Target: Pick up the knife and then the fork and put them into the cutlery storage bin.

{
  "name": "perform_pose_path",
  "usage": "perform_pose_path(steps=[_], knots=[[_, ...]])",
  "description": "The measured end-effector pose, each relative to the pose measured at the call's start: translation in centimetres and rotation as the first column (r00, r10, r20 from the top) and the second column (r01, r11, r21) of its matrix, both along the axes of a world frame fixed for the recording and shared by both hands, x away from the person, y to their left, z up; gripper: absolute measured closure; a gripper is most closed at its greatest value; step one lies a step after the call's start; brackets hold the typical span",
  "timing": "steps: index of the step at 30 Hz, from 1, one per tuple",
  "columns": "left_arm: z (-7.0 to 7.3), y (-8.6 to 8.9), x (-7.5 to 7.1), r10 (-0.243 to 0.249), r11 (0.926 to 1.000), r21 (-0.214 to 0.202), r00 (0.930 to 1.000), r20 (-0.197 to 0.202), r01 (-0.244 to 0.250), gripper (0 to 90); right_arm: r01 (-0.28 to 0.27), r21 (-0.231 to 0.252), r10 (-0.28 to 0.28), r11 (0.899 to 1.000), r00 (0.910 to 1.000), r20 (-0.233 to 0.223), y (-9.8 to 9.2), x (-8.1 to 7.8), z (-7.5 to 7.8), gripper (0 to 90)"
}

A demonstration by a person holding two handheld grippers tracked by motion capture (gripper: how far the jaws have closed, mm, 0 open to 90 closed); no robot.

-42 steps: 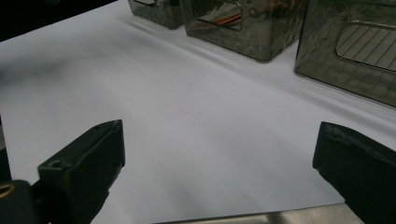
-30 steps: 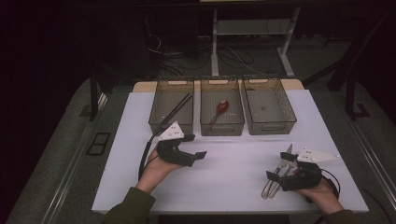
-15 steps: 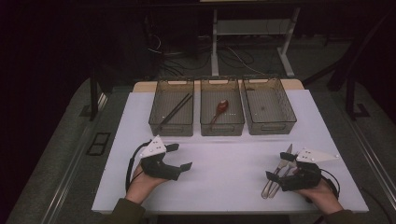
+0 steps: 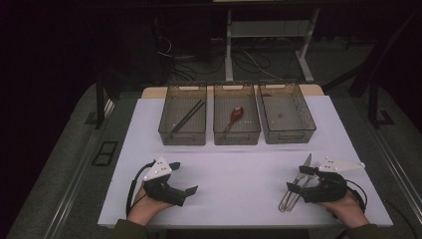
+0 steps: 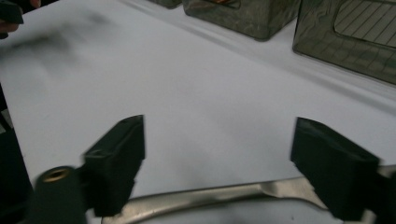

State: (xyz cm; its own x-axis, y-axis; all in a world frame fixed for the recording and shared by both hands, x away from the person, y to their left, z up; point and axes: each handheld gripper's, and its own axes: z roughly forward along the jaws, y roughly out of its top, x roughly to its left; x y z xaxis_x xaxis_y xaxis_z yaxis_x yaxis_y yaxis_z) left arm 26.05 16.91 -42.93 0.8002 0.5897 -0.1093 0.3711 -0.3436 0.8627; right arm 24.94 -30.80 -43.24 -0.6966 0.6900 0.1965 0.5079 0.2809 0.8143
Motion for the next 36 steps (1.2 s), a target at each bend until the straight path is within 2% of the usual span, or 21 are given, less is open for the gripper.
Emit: perform_pose_path(steps=[6, 9, 14, 18, 21, 27, 32, 36], knots=[[0.0, -0.2, 0.1, -0.007, 1.0, 0.005, 1.0, 0.005, 0.007, 0.0, -0.026, -0.035, 0.025, 0.999, 0.9989, -0.04, -0.5, -0.3, -0.1, 45.9], [-0.2, -0.2, 0.1, -0.019, 0.9998, 0.009, 0.9998, -0.003, 0.019, 0.0, -0.058, -0.06, 0.055, 0.997, 0.9971, -0.053, -0.4, -0.5, -0.2, 58.5], [-0.2, -0.4, 0.1, -0.026, 0.9996, 0.009, 0.9997, -0.006, 0.026, 0.0, -0.1, -0.1, 0.092, 0.99, 0.9922, -0.085, 0.0, -1.1, -0.5, 72.3], [-0.2, -0.4, 0.1, -0.027, 0.9996, 0.009, 0.9996, -0.006, 0.027, 0.0, -0.129, -0.105, 0.12, 0.986, 0.9886, -0.091, 0.3, -1.2, -0.6, 81.8], [-0.2, -0.4, 0.1, -0.028, 0.9996, 0.01, 0.9996, -0.008, 0.028, 0.0, -0.156, -0.111, 0.144, 0.981, 0.9832, -0.113, 0.5, -1.3, -0.8, 87.8], [-0.2, -0.4, 0.1, -0.027, 0.9996, 0.01, 0.9996, -0.006, 0.027, 0.0, -0.187, -0.144, 0.168, 0.972, 0.9768, -0.132, 1.0, -1.3, -1.2, 88.7], [-0.2, -0.4, 0.0, -0.028, 0.9995, 0.011, 0.9996, -0.006, 0.028, 0.0, -0.173, -0.177, 0.15, 0.969, 0.9791, -0.137, 1.2, -1.3, -1.5, 88.7], [-0.2, -0.4, 0.0, -0.027, 0.9996, 0.009, 0.9996, -0.006, 0.027, 0.0, -0.167, -0.179, 0.145, 0.97, 0.9809, -0.13, 1.2, -1.2, -1.6, 88.8]])
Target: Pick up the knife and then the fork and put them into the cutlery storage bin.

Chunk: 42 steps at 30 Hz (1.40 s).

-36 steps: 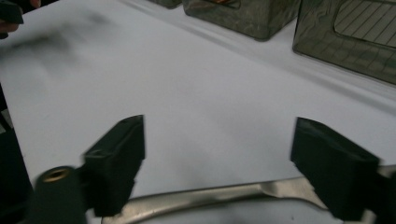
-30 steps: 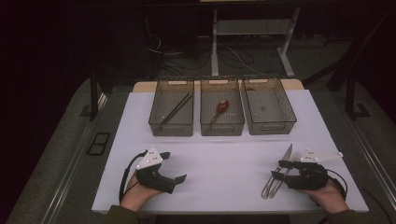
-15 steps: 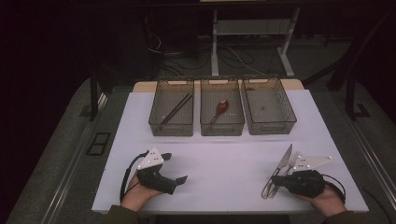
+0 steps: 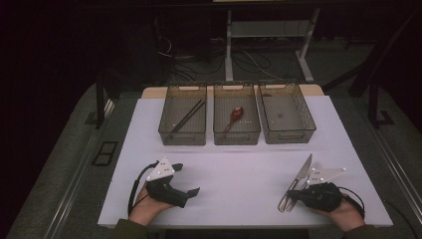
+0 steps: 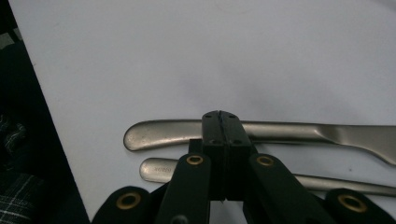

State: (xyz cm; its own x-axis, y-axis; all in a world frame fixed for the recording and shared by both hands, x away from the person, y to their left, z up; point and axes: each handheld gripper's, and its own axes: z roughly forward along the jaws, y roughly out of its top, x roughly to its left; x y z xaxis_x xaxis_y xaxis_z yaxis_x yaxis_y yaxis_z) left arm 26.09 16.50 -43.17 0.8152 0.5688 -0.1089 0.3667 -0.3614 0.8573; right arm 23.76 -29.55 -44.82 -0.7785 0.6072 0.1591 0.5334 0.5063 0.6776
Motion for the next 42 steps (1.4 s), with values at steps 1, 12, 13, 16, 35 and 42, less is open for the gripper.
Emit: perform_pose_path(steps=[1, 12, 13, 16, 35, 42], knots=[[0.0, 0.0, 0.0, 0.001, 1.0, 0.001, 1.0, 0.0, -0.001, 0.0, 0.003, 0.0, -0.003, 1.0, 1.0, 0.001, 0.0, 0.0, 0.0, 88.8], [0.0, 0.0, 0.0, 0.001, 1.0, 0.0, 1.0, -0.002, -0.001, 0.0, 0.02, -0.015, -0.02, 1.0, 0.9995, 0.023, 0.3, 0.5, -0.1, 88.9], [0.0, 0.0, 0.0, 0.0, 1.0, 0.001, 1.0, -0.002, 0.0, 0.0, 0.02, -0.016, -0.02, 1.0, 0.9995, 0.026, 0.4, 0.7, -0.1, 88.9], [0.0, 0.0, 0.0, 0.0, 1.0, 0.003, 1.0, -0.002, 0.0, 0.0, 0.023, -0.019, -0.022, 1.0, 0.9992, 0.032, 0.6, 1.0, -0.1, 88.9], [0.0, -0.1, 0.0, 0.002, 1.0, -0.007, 1.0, -0.001, -0.002, 0.0, -0.001, -0.001, 0.001, 1.0, 0.9987, 0.051, 2.6, 2.3, 0.0, 88.9], [0.0, -0.1, 0.0, 0.003, 1.0, -0.006, 1.0, 0.0, -0.003, 0.0, -0.008, 0.0, 0.008, 1.0, 0.9985, 0.054, 3.2, 3.2, -0.1, 88.9]])
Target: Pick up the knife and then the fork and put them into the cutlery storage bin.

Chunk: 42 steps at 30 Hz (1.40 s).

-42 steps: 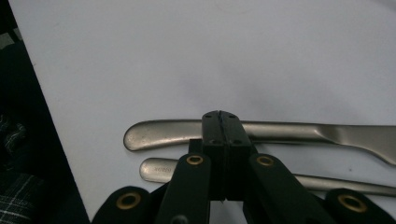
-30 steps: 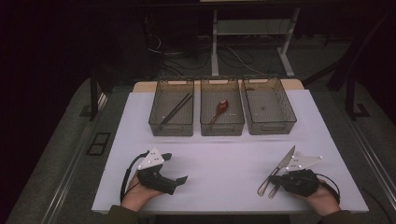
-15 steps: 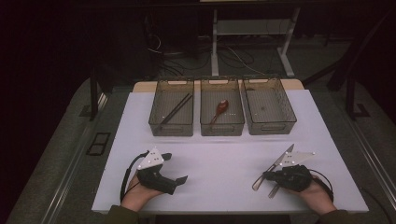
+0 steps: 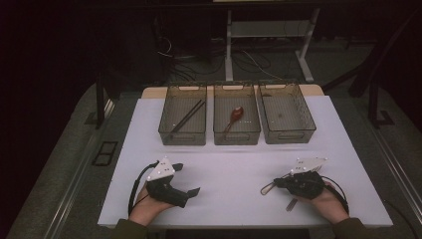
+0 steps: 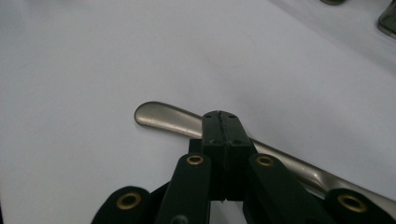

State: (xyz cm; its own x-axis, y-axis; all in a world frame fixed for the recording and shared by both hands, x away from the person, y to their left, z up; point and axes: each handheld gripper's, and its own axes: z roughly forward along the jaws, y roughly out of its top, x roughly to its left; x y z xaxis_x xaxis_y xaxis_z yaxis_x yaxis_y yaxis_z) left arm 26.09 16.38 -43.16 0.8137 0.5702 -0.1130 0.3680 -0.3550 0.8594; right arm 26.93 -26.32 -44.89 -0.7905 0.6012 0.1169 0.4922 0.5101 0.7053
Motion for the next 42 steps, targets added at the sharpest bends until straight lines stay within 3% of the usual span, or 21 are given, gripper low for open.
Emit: perform_pose_path(steps=[39, 42], knots=[[-0.2, -0.4, 0.3, -0.03, 0.9994, 0.015, 0.9996, 0.001, 0.03, 0.0, 0.005, 0.0, -0.005, 1.0, 0.9999, 0.01, 3.4, 5.7, -0.4, 88.8], [-0.2, -0.4, 0.3, -0.032, 0.9994, 0.016, 0.9995, 0.002, 0.032, 0.0, -0.008, 0.017, 0.008, 1.0, 0.9999, -0.009, 3.1, 5.7, -0.2, 81.2]])
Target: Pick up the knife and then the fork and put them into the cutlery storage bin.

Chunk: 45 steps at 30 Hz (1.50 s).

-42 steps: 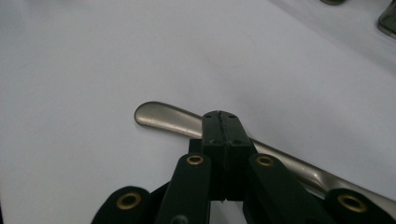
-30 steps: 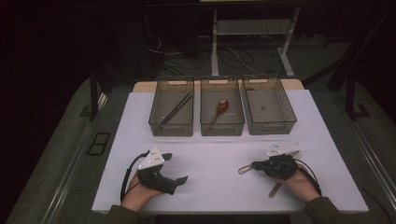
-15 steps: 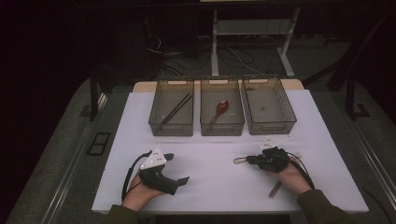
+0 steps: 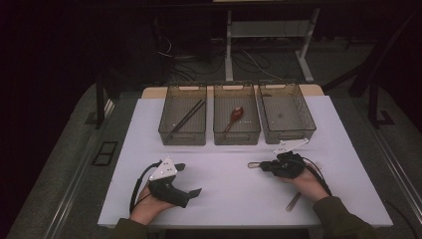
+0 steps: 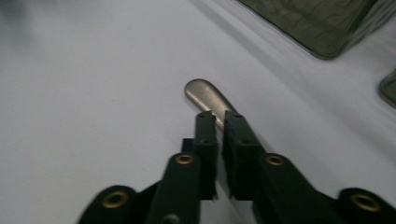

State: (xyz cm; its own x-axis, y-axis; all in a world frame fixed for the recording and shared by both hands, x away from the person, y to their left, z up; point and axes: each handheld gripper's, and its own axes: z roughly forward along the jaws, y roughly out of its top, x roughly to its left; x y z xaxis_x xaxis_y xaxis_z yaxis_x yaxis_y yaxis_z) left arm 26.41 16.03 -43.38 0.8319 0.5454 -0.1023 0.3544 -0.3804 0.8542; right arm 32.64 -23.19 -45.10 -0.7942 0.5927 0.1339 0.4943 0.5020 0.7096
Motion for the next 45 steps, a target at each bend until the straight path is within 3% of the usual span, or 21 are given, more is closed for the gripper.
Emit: perform_pose_path(steps=[7, 13, 18, 25, 27, 32, 38, 40, 41, 42, 44, 45], knots=[[0.1, 0.1, -0.1, -0.008, 0.9999, -0.012, 1.0, -0.003, 0.008, 0.0, -0.012, 0.03, 0.012, 0.999, 0.9999, 0.004, -1.2, -0.2, 2.1, 63.2], [0.1, 0.1, 0.0, -0.012, 0.9998, -0.014, 0.9999, -0.006, 0.012, 0.0, -0.029, -0.049, 0.03, 0.998, 0.9995, 0.011, -2.4, 0.3, 3.4, 50.0], [0.0, 0.0, 0.0, -0.013, 0.9998, -0.015, 0.9999, -0.007, 0.013, 0.0, -0.063, -0.157, 0.061, 0.986, 0.998, -0.017, -3.0, 1.6, 3.9, 48.4], [0.0, 0.0, 0.0, -0.017, 0.9998, -0.011, 0.9998, -0.007, 0.017, 0.0, -0.164, -0.311, 0.153, 0.936, 0.9864, -0.059, -2.6, 3.1, 4.3, 51.0], [0.0, 0.0, 0.0, -0.019, 0.9998, -0.01, 0.9998, -0.008, 0.019, 0.0, -0.192, -0.325, 0.172, 0.926, 0.981, -0.089, -2.4, 3.3, 4.3, 53.5], [-0.1, -0.1, -0.1, -0.021, 0.9997, -0.012, 0.9997, -0.009, 0.021, 0.0, -0.256, -0.407, 0.228, 0.877, 0.9666, -0.117, -1.3, 3.8, 3.8, 59.9], [-0.1, -0.1, -0.1, -0.023, 0.9997, -0.008, 0.9997, -0.01, 0.023, 0.0, -0.319, -0.458, 0.267, 0.83, 0.9476, -0.176, -0.4, 4.3, 3.3, 66.8], [-0.1, -0.1, -0.1, -0.024, 0.9997, -0.007, 0.9997, -0.01, 0.024, 0.0, -0.329, -0.471, 0.269, 0.819, 0.9438, -0.191, -0.2, 4.4, 3.2, 68.2], [-0.1, -0.1, -0.1, -0.024, 0.9997, -0.007, 0.9997, -0.01, 0.024, 0.0, -0.339, -0.482, 0.278, 0.808, 0.9403, -0.197, -0.1, 4.5, 3.1, 68.9], [-0.1, -0.1, -0.1, -0.024, 0.9997, -0.006, 0.9997, -0.009, 0.024, 0.0, -0.343, -0.486, 0.277, 0.804, 0.9389, -0.205, 0.1, 4.6, 3.1, 69.3], [0.0, -0.2, -0.1, -0.024, 0.9997, -0.011, 0.9997, -0.003, 0.024, 0.0, -0.363, -0.493, 0.292, 0.79, 0.9312, -0.218, 0.2, 4.8, 3.1, 69.8], [0.0, -0.2, -0.1, -0.024, 0.9997, -0.01, 0.9997, -0.002, 0.024, 0.0, -0.377, -0.501, 0.304, 0.779, 0.9257, -0.226, 0.3, 4.9, 3.0, 70.2]])
